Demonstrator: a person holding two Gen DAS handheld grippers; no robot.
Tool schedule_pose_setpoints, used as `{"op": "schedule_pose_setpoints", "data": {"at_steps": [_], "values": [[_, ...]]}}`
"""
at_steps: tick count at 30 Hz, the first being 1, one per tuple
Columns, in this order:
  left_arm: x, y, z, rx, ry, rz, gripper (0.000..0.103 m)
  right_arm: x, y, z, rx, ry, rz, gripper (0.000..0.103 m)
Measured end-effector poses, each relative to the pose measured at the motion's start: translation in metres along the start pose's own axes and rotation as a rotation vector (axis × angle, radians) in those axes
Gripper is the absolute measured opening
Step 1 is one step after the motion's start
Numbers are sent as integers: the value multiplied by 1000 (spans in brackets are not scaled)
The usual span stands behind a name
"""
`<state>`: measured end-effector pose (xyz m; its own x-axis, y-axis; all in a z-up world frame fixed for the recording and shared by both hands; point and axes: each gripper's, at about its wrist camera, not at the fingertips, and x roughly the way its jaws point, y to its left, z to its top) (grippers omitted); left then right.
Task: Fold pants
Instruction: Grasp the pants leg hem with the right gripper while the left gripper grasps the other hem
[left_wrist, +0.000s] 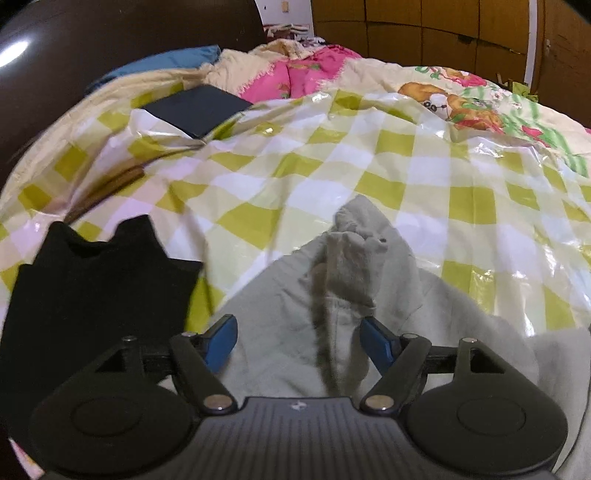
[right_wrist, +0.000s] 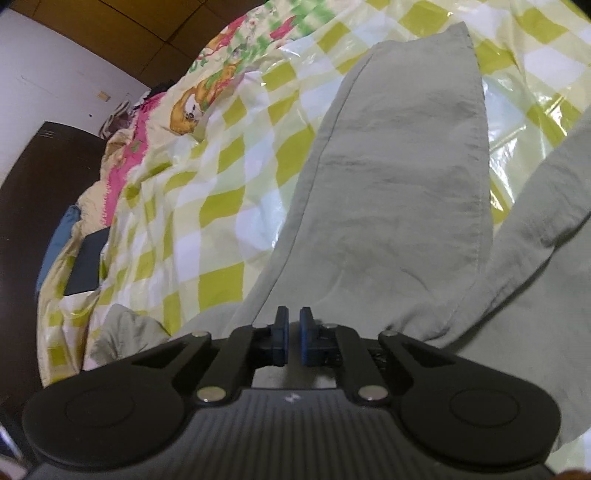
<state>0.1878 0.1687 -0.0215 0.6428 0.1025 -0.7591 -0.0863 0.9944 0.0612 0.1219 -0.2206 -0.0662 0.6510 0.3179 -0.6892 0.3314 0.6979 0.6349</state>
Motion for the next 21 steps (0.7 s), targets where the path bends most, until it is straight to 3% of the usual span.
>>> {"op": "schedule_pose_setpoints", "data": {"at_steps": [3,4,6,9,12,15,19,21], "values": [[-12,-4,-1,-10,-32,-70,87,-3,2,1,-10,2,7,8],[-19,-5,-3,-1,-60,-60,88,-3,5,2,-19,-1,10,13],[-21,-10,-1,19,-77,-28,95,0,11,5,-25,20,15,13],[0,-14,7,24,-43,30,95,7,23,6,-61,9,10,17],[29,-13,11,1,22,37,90,11,29,8,-54,7,8,34],[43,-7,7,-23,66,46,74,13,31,10,-56,1,-11,40],[28,5,6,-61,61,6,33,17,27,18,-29,6,-48,45],[18,8,4,-58,37,2,30,18,29,20,-15,2,-53,45]]}}
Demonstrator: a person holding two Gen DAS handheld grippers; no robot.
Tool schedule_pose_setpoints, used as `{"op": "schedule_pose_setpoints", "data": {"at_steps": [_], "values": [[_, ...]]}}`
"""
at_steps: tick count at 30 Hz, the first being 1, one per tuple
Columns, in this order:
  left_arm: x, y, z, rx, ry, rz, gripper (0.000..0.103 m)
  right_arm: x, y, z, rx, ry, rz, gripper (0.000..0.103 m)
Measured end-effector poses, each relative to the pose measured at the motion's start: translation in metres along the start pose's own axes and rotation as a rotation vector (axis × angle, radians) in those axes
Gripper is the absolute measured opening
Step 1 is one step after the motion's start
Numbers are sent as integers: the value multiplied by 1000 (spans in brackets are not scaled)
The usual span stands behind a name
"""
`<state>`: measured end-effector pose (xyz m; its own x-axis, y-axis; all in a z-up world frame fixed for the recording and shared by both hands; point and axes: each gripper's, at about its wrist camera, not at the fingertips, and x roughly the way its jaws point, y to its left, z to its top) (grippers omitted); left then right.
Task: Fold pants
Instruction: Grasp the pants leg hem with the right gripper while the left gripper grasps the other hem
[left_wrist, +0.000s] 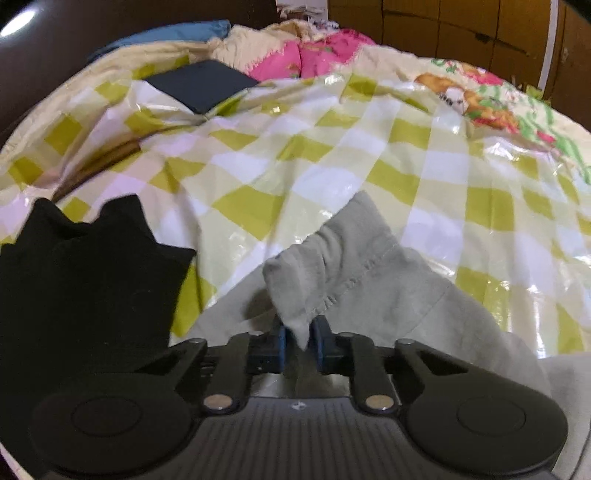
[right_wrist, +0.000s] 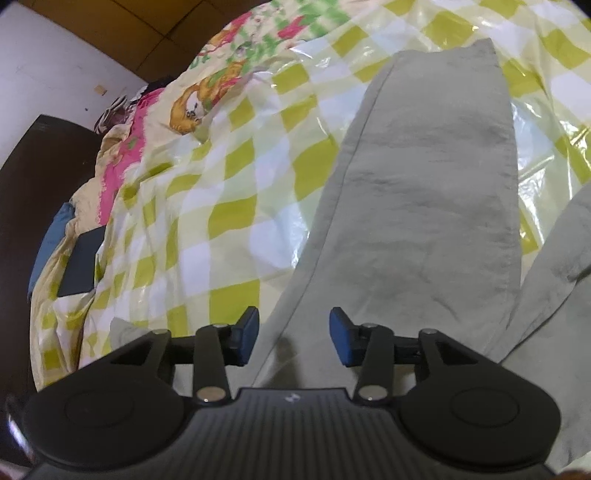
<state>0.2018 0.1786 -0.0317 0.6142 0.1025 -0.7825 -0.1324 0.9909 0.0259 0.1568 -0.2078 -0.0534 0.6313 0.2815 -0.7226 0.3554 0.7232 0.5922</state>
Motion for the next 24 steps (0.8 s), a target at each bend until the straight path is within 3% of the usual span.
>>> {"op": "schedule_pose_setpoints", "data": {"at_steps": [2,6,9,13,15,17,18,24], "values": [[-4,4,-2,-10,0,-26,24,3,7,1,-8,-8,-22,47],[-1,17,-2,-74,18,-78,24,27,25,5,-33,22,-81,62],[0,27,-2,-114,25,-106,24,52,30,8,-47,35,-183,61],[1,29,-6,-112,29,-119,24,64,28,5,-102,27,-241,54],[1,30,-7,-109,33,-126,24,60,24,6,-96,28,-243,43],[-2,35,-7,-125,35,-138,24,50,11,9,-40,52,-189,12],[-4,37,-7,-131,33,-140,24,45,3,10,-1,67,-147,5],[-18,54,-8,-154,25,-112,23,-7,-16,0,5,25,-61,3]]}}
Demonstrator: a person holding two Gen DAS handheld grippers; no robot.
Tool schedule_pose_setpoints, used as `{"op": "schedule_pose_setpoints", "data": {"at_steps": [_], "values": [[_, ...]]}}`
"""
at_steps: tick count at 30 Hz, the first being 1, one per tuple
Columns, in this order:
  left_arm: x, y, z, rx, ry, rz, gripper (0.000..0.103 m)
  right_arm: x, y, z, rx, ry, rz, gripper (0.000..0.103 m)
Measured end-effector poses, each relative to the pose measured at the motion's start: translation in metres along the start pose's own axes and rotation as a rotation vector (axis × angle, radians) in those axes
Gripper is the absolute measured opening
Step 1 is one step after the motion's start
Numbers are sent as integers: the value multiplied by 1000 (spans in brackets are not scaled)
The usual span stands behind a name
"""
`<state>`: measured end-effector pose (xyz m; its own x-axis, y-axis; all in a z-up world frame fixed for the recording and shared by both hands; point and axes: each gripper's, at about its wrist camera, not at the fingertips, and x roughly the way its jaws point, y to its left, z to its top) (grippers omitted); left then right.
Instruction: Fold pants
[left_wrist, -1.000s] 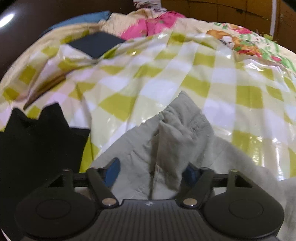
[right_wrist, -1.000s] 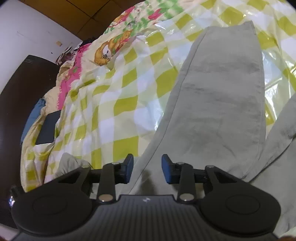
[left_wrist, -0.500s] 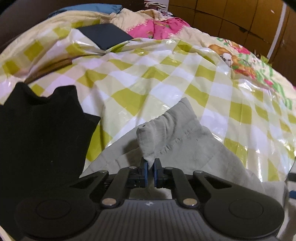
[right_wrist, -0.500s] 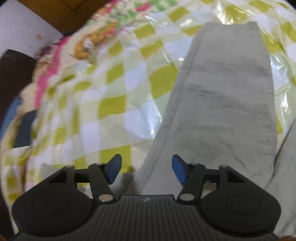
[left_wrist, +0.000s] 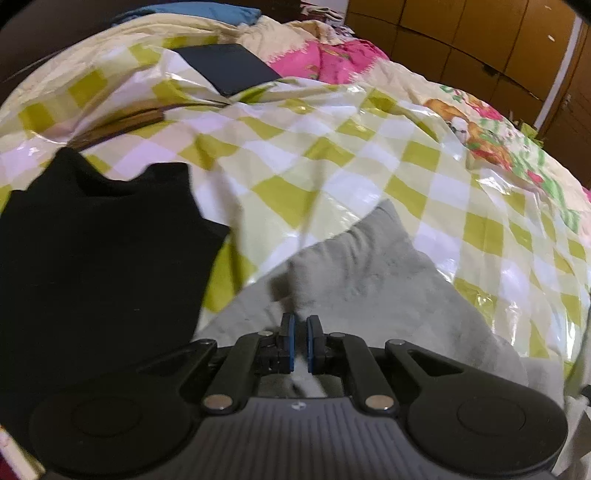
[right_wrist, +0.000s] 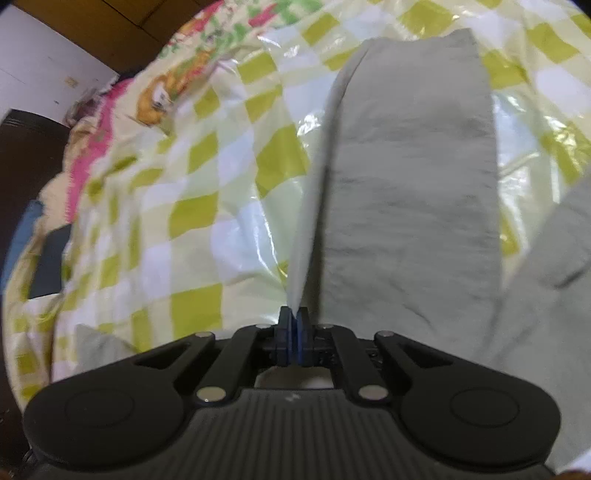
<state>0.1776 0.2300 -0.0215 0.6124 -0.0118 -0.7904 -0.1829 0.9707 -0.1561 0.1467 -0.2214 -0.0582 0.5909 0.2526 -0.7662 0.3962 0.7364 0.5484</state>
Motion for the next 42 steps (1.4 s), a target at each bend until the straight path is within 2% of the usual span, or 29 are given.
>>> {"op": "schedule_pose_setpoints", "data": {"at_steps": [6,11,13,16,17,19,20,22,27,30,33,34,38,42], "values": [[-13,4,-6,9,-2,9,23,-38,-5,-13,0,-16,75,3],[-24,17,-15,-2,5,16,23,-63,-8,-27,-4,-31,100,3],[-26,23,-16,-18,-4,12,23,-61,-3,-28,-31,-45,78,5],[-19,22,-13,-33,13,-10,23,-40,10,-15,-17,11,73,10],[-16,20,-12,-32,19,-15,23,-29,17,-7,-12,39,64,13],[-9,14,-11,-23,28,-14,23,-15,31,3,-28,27,33,21],[-6,11,-10,-19,34,-13,23,-6,37,7,-42,30,5,34],[3,4,-8,-3,51,0,23,15,49,13,-33,59,-71,51],[17,-2,-3,4,62,-17,23,59,51,7,2,131,-143,49],[21,-1,-5,7,68,-19,23,66,43,4,28,82,-184,40],[20,-1,-8,24,67,-22,23,62,39,5,4,85,-239,8],[19,-2,-9,35,63,-17,24,59,36,7,-6,88,-244,1],[16,0,-12,39,52,-18,24,33,17,4,8,76,-179,1],[7,19,-10,-33,36,-49,25,-7,5,-6,20,39,-107,1]]}}
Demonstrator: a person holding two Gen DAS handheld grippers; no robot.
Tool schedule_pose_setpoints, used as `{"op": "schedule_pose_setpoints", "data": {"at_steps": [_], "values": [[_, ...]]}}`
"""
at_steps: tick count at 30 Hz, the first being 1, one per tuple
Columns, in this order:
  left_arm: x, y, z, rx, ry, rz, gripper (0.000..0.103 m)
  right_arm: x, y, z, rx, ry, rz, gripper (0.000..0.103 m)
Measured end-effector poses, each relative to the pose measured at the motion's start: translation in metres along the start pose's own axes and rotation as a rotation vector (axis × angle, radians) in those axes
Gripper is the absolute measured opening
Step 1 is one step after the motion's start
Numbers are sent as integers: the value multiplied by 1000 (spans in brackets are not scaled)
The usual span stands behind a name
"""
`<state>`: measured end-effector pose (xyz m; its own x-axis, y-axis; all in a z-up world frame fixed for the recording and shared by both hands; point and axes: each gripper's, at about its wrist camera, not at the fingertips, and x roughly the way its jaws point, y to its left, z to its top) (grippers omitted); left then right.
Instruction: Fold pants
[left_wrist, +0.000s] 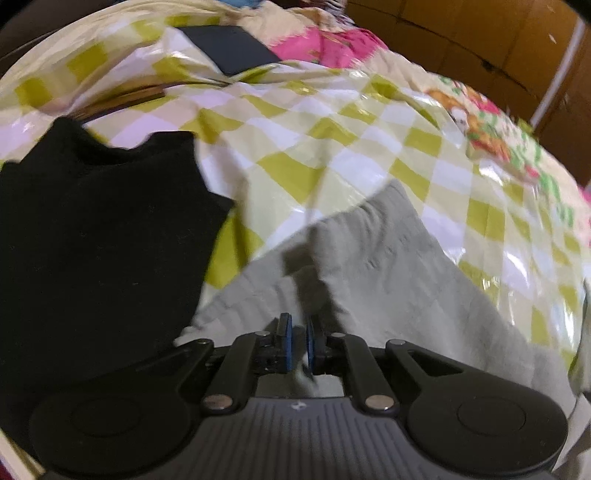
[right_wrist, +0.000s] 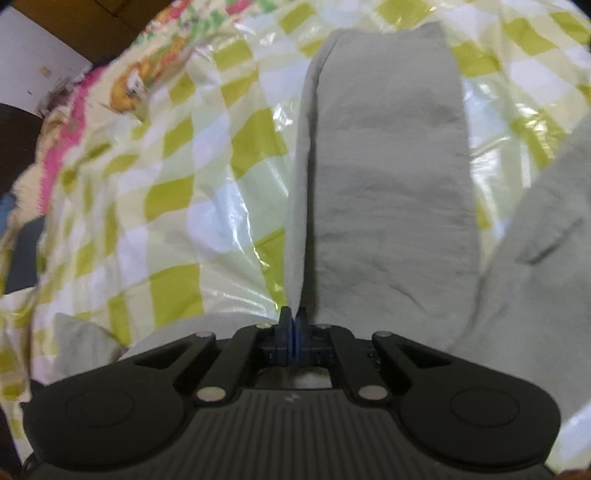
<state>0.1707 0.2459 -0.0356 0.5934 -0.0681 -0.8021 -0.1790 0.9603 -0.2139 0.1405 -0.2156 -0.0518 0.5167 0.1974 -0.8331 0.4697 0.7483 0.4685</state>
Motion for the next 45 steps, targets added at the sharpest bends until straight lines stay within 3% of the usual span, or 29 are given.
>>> {"op": "schedule_pose_setpoints", "data": {"at_steps": [3,4,5,7,9,15,19,24,29,32,38,43,45], "values": [[-14,9,0,-9,-46,40,35,-31,-11,-11,-10,-28,48,1],[-19,10,-1,-19,-61,43,44,-38,-12,-12,-15,-33,59,1],[-21,11,-1,-30,-70,33,53,-45,-16,-16,-15,-34,69,1],[-24,7,1,-48,-79,-7,58,-56,-24,-27,0,-28,88,1],[-22,2,3,-54,-76,-31,58,-64,-34,-39,9,-24,88,1],[0,-9,0,-5,-58,76,60,-54,-55,-56,58,23,93,2],[12,-12,1,-3,-45,83,60,-43,-61,-58,73,50,97,2],[6,-20,-4,49,-79,52,61,-35,-62,-57,82,65,104,2],[-2,-26,-15,105,-149,129,62,-31,-65,-59,87,79,101,3],[0,-27,-15,140,-143,107,64,-29,-66,-59,86,85,94,3],[22,-13,2,-17,-104,-8,64,-28,-64,-62,85,87,97,3],[21,-19,3,1,-86,-82,64,-25,-65,-60,90,92,103,3],[26,-21,5,10,-79,-65,63,-25,-66,-59,89,95,103,3]]}}
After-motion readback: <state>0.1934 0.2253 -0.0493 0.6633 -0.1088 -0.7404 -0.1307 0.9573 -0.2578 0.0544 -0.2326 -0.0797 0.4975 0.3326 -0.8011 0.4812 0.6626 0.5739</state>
